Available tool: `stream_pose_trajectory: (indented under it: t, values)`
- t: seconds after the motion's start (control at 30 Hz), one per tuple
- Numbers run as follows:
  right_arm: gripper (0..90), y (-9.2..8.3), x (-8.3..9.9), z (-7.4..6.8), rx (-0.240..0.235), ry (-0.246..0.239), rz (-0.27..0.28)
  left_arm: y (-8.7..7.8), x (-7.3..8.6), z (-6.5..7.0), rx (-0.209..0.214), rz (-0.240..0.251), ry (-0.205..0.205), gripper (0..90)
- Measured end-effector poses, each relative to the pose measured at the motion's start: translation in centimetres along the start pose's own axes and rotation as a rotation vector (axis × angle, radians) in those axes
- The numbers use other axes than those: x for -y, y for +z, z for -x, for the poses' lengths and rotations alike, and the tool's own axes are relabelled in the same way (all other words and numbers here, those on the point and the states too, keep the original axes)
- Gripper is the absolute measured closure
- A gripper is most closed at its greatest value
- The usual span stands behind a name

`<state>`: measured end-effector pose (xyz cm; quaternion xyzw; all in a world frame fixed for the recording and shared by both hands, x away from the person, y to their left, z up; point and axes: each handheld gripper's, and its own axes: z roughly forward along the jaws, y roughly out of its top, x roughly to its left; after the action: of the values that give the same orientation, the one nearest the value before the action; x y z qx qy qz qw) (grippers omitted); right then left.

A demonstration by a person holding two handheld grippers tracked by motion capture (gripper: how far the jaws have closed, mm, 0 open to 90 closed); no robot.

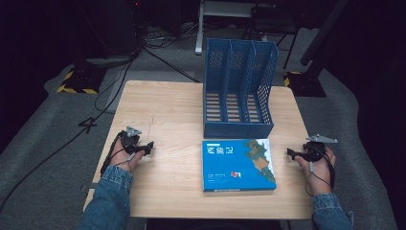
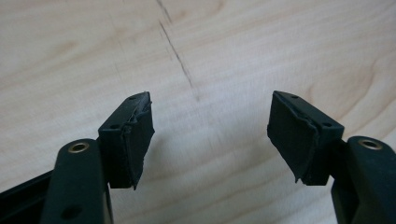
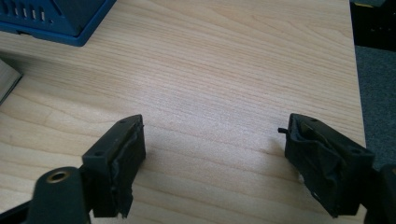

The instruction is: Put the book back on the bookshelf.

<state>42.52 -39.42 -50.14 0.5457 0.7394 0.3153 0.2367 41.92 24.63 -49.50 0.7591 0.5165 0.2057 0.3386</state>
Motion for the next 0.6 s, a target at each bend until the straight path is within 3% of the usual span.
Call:
stream_pose_trajectory:
  t: [0.1,0.33,0.47,0.6]
  values:
    - [21.1,0.0,0.0,0.0,-0.001,-0.001,0.001,-0.7,-1.1,0.2,0.01,0.051,-0.018,32.2]
    - [23.9,-0.1,0.1,-0.1,-0.012,-0.014,0.005,-2.1,-3.2,1.5,0.056,0.08,0.008,32.5]
    - [23.9,-0.1,0.1,-0.1,-0.012,-0.014,0.006,-3.0,-4.4,2.8,0.098,0.098,0.026,32.8]
    - [24.1,-0.1,0.1,-0.1,-0.012,-0.013,0.006,-3.6,-5.4,4.5,0.174,0.101,0.017,32.8]
